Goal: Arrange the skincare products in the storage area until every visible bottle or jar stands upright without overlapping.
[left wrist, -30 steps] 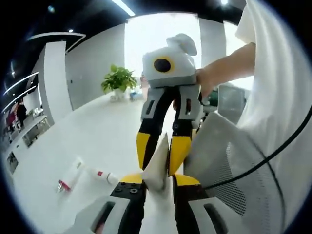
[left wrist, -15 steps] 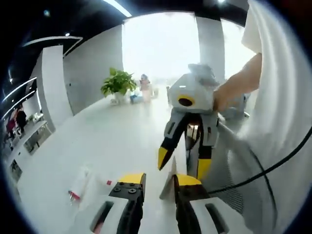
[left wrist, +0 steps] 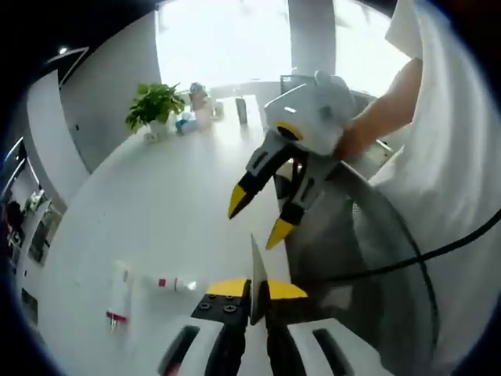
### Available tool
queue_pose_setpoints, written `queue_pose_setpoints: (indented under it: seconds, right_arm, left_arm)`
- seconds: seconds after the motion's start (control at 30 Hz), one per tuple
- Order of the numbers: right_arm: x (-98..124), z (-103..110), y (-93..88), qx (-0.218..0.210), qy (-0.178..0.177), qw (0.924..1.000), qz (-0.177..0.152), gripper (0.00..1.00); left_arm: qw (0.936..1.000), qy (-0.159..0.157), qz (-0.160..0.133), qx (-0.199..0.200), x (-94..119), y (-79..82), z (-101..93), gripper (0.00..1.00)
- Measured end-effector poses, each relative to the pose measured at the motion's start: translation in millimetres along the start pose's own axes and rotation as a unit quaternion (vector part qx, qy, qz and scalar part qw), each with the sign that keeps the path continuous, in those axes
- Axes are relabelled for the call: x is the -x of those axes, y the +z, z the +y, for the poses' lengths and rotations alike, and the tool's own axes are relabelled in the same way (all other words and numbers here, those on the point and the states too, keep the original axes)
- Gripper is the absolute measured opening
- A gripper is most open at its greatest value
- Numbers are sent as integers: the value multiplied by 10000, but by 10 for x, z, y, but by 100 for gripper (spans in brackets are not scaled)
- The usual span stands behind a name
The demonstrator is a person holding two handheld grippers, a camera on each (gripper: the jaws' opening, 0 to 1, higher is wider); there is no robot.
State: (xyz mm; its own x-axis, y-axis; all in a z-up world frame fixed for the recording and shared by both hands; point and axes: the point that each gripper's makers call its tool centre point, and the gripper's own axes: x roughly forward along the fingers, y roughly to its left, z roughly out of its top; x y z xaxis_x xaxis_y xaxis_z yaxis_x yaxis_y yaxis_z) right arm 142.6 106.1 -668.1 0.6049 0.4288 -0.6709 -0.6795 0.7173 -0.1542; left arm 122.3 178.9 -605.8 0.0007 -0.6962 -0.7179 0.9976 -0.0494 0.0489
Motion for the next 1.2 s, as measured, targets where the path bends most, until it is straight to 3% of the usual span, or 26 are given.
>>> queue_pose_setpoints:
  seconds: [0.13,0.3,0.37,0.57,0.83,0.93,1.2]
  right_arm:
    - [-41,-155,-112,-332,-314,9985,289,41]
    - [-58,-353,-226,-387,-813,9947,504,39]
    - [-83,-362,-291,-273,-845,9937,681,37]
    - [-110,-272,-296,34,-727,9946,740,36]
    - [-118,-251,-297,157,-720,9944,763,36]
    - [-115,-272,-304,23,-760,9943,742,35]
    - [-120,-303,-334,-65,-812,9938,759,35]
  left_arm:
    - [9999,27,66,-96,-6,10,-26,5]
    - [9998,39,131,-111,-1,11,-15,4]
    - [9998,76,151,-114,24,13,32,4]
    - [9999,152,37,6,125,76,169,4]
    - [9995,299,-39,24,342,252,581,4]
    - [9993,373,-79,25,410,316,746,3]
    - [9981,606,-130,-16,649,504,1399,3]
